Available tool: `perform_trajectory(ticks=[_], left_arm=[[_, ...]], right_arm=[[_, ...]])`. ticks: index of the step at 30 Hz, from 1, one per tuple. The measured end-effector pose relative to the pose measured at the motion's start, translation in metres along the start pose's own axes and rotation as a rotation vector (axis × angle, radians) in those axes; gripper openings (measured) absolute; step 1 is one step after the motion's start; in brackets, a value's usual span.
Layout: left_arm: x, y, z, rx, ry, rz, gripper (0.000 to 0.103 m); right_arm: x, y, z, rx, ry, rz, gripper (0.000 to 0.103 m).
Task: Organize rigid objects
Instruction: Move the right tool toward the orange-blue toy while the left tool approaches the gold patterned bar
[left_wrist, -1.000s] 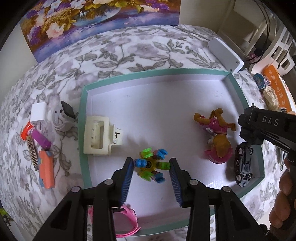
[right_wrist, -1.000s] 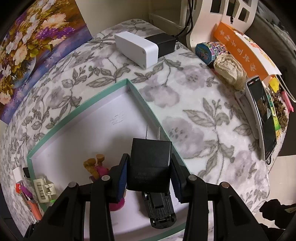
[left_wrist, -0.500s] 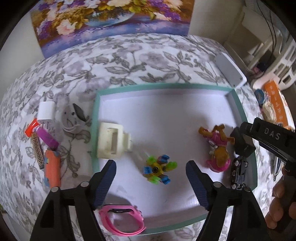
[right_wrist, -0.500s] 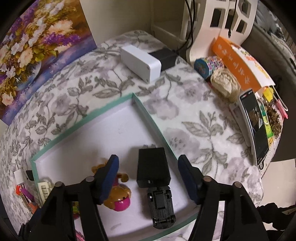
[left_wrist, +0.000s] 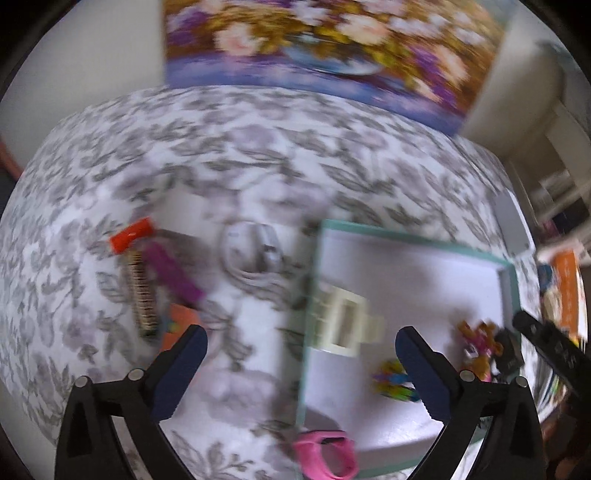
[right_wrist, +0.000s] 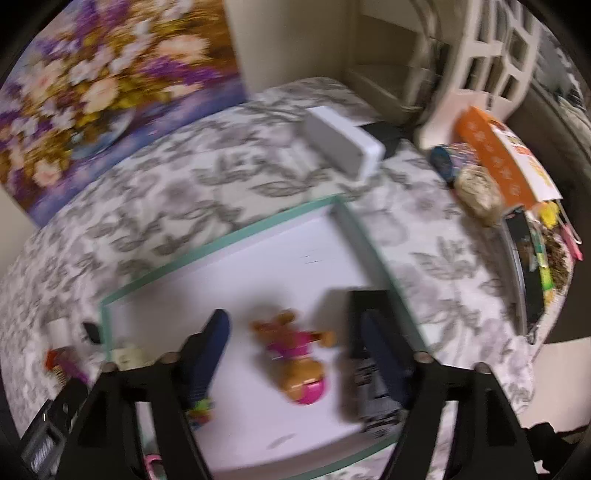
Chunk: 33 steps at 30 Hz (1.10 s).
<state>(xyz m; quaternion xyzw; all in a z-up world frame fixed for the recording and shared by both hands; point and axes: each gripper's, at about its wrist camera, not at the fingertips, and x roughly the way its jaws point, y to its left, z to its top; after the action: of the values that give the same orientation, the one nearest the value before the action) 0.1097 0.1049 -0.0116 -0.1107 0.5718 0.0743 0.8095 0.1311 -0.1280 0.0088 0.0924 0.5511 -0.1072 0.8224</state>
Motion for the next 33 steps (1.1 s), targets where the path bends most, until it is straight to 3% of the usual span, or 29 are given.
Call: perform_trajectory(ticks=[10, 17, 27, 33], left_arm=[[-0.027, 0.086, 0.017, -0.204, -0.09, 0.079, 0.103], [-0.056, 0.125, 0.018, -0.269, -0.142, 0.065, 0.103], [-0.06, 0.141, 0.012, -0.272, -0.124, 0.048, 0.103], [-0.036, 0.155, 0.01, -0.289, -0.053, 0.041, 0.103]], right_arm=[[-0.016, 0.066, -0.023, -0.14, -0.008, 0.075, 0.083], [-0.028, 0.089, -0.035, -0.189, -0.009, 0.118, 0.083], [-0.023, 0.121, -0.055, -0.24, 0.039, 0.165, 0.083], [-0.014, 0.149, -0.07, -0.268, 0.081, 0.203, 0.083]])
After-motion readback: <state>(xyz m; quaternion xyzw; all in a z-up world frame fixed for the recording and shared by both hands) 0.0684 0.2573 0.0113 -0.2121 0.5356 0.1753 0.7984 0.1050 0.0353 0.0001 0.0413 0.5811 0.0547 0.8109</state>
